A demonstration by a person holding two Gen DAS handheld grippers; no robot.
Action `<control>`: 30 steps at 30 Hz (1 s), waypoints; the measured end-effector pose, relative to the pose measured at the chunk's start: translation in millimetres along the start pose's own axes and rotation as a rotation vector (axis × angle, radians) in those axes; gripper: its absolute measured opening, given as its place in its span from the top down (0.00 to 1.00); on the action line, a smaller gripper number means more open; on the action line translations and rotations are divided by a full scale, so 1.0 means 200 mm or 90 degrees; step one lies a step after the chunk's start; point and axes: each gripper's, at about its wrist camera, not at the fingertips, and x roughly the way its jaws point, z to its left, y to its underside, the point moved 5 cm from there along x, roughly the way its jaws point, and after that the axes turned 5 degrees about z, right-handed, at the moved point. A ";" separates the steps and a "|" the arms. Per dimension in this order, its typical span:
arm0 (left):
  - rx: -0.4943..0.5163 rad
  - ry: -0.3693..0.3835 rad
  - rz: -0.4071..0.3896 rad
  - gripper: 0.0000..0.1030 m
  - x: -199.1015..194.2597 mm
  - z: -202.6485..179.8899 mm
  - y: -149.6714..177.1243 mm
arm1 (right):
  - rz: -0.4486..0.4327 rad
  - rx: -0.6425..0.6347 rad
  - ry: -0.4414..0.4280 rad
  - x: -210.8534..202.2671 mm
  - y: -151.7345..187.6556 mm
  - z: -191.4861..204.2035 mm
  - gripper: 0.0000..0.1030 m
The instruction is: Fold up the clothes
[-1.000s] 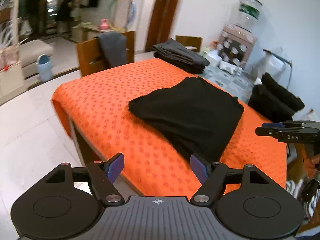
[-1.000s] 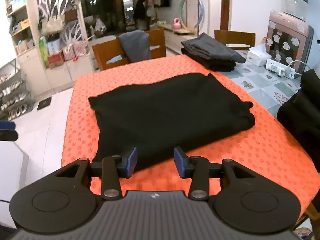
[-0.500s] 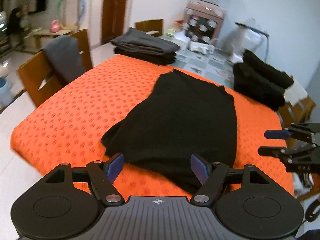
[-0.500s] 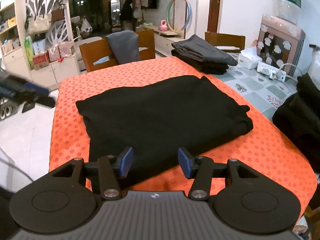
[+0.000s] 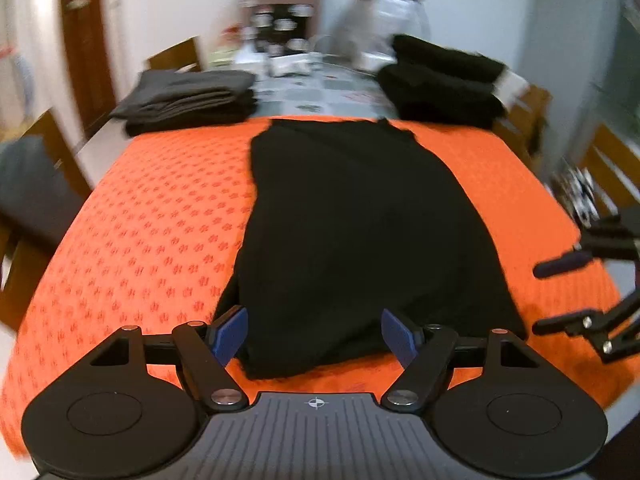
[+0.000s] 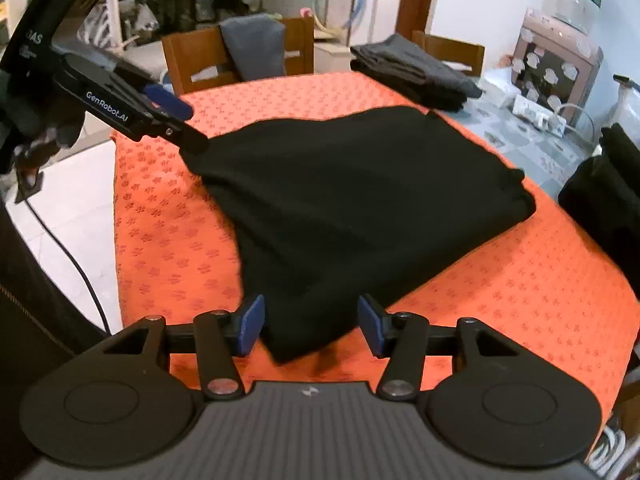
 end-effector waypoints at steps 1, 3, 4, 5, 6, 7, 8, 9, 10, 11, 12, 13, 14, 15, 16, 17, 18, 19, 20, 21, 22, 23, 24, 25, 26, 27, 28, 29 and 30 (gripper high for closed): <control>0.029 0.011 0.000 0.26 0.01 0.01 0.01 | 0.006 0.007 0.006 0.03 -0.01 0.04 0.43; 0.082 0.026 -0.005 0.26 0.03 0.01 0.01 | 0.013 0.018 0.016 0.07 -0.02 0.09 0.43; 0.108 0.034 -0.009 0.26 0.03 0.01 0.02 | 0.016 0.018 0.022 0.09 -0.03 0.12 0.43; 0.133 0.043 -0.012 0.25 0.04 0.01 0.02 | 0.019 0.015 0.031 0.12 -0.04 0.14 0.43; 0.156 0.052 -0.017 0.23 0.05 0.01 0.02 | 0.024 0.010 0.042 0.15 -0.04 0.17 0.43; 0.178 0.061 -0.022 0.22 0.06 0.01 0.02 | 0.031 0.002 0.055 0.18 -0.04 0.18 0.43; 0.198 0.067 -0.030 0.21 0.07 0.00 0.03 | 0.039 -0.005 0.067 0.21 -0.04 0.20 0.43; 0.211 0.071 -0.036 0.20 0.08 0.00 0.03 | 0.046 -0.011 0.077 0.24 -0.04 0.21 0.44; 0.224 0.076 -0.042 0.18 0.09 -0.01 0.03 | 0.053 -0.018 0.088 0.27 -0.04 0.23 0.45; 0.237 0.080 -0.048 0.16 0.10 -0.02 0.03 | 0.058 -0.023 0.099 0.29 -0.04 0.24 0.48; 0.249 0.085 -0.054 0.16 0.11 -0.02 0.04 | 0.061 -0.026 0.110 0.31 -0.05 0.24 0.63; 0.255 0.089 -0.056 0.15 0.12 -0.03 0.04 | 0.067 -0.029 0.121 0.32 -0.05 0.24 0.75; 0.261 0.094 -0.058 0.15 0.14 -0.05 0.04 | 0.067 -0.027 0.125 0.31 -0.07 0.24 0.78; 0.267 0.099 -0.063 0.15 0.15 -0.06 0.04 | 0.062 -0.022 0.124 0.29 -0.10 0.23 0.84; 0.277 0.102 -0.071 0.14 0.16 -0.08 0.05 | 0.057 -0.016 0.123 0.27 -0.12 0.22 0.85; 0.287 0.104 -0.078 0.14 0.17 -0.10 0.06 | 0.051 -0.010 0.122 0.25 -0.14 0.21 0.85; 0.306 0.099 -0.083 0.14 0.18 -0.13 0.07 | 0.048 -0.008 0.121 0.22 -0.17 0.20 0.86; 0.324 0.094 -0.087 0.14 0.20 -0.15 0.08 | 0.047 -0.009 0.120 0.20 -0.19 0.19 0.86; 0.343 0.088 -0.092 0.14 0.22 -0.18 0.10 | 0.045 -0.010 0.120 0.18 -0.22 0.18 0.86; 0.364 0.073 -0.098 0.14 0.24 -0.20 0.12 | 0.044 -0.011 0.119 0.16 -0.25 0.17 0.86; 0.384 0.058 -0.104 0.15 0.26 -0.21 0.13 | 0.044 -0.013 0.119 0.15 -0.27 0.16 0.87; 0.392 0.041 -0.107 0.15 0.27 -0.21 0.14 | 0.044 -0.017 0.119 0.13 -0.30 0.15 0.87; 0.400 0.025 -0.111 0.17 0.29 -0.20 0.15 | 0.042 -0.019 0.120 0.12 -0.32 0.14 0.87; 0.408 0.008 -0.114 0.18 0.31 -0.19 0.16 | 0.040 -0.017 0.120 0.10 -0.34 0.12 0.87; 0.414 -0.008 -0.116 0.20 0.32 -0.19 0.17 | 0.037 -0.012 0.119 0.09 -0.35 0.10 0.87; 0.405 -0.019 -0.114 0.23 0.33 -0.15 0.17 | 0.035 -0.007 0.119 0.08 -0.37 0.08 0.87; 0.396 -0.029 -0.111 0.26 0.34 -0.12 0.17 | 0.033 0.000 0.117 0.07 -0.38 0.07 0.87; 0.389 -0.037 -0.110 0.32 0.34 -0.08 0.17 | 0.031 0.008 0.112 0.06 -0.38 0.05 0.87; 0.381 -0.044 -0.108 0.42 0.34 -0.05 0.17 | 0.030 0.015 0.107 0.05 -0.39 0.04 0.87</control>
